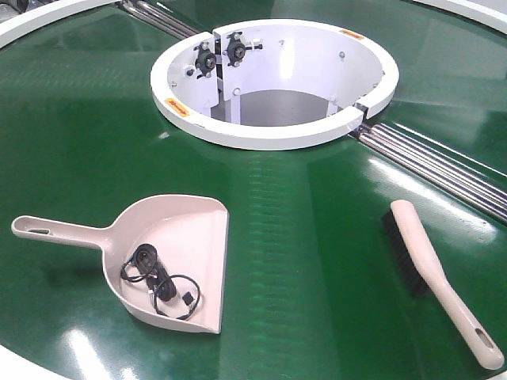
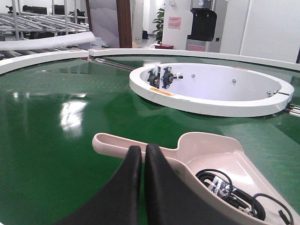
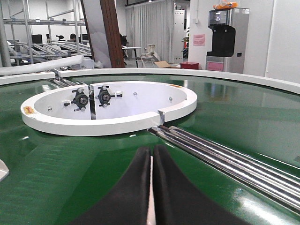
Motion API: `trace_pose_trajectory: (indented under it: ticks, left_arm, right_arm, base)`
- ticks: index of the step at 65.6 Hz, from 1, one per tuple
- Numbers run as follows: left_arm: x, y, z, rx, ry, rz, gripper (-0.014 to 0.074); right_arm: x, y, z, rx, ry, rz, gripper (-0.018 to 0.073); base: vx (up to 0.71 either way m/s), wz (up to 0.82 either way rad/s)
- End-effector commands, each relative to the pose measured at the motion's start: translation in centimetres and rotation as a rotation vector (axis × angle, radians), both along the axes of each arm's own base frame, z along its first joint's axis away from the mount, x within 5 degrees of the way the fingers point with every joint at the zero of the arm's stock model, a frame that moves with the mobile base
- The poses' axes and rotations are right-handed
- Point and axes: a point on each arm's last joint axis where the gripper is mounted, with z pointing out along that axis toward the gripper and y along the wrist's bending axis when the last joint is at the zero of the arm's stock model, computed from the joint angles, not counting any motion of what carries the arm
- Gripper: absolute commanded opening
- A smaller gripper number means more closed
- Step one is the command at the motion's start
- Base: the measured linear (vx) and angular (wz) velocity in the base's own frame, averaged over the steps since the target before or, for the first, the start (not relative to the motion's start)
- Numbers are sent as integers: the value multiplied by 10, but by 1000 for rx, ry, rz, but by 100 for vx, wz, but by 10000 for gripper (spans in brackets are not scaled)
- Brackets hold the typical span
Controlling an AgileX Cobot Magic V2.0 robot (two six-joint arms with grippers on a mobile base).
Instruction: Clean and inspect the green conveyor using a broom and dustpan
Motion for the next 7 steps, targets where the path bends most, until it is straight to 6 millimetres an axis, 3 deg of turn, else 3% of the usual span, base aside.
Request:
trace_pose_trajectory:
  ticks: [1, 7]
  left_arm:
    - [0, 1, -3, -20, -51, 8, -7]
    - [0, 1, -3, -20, -51, 8, -7]
  right_arm:
    - [-1, 0, 1, -2, -73, -4, -9]
    - [-1, 0, 1, -2, -73, -4, -9]
  base:
    - [0, 0]
    - [0, 0]
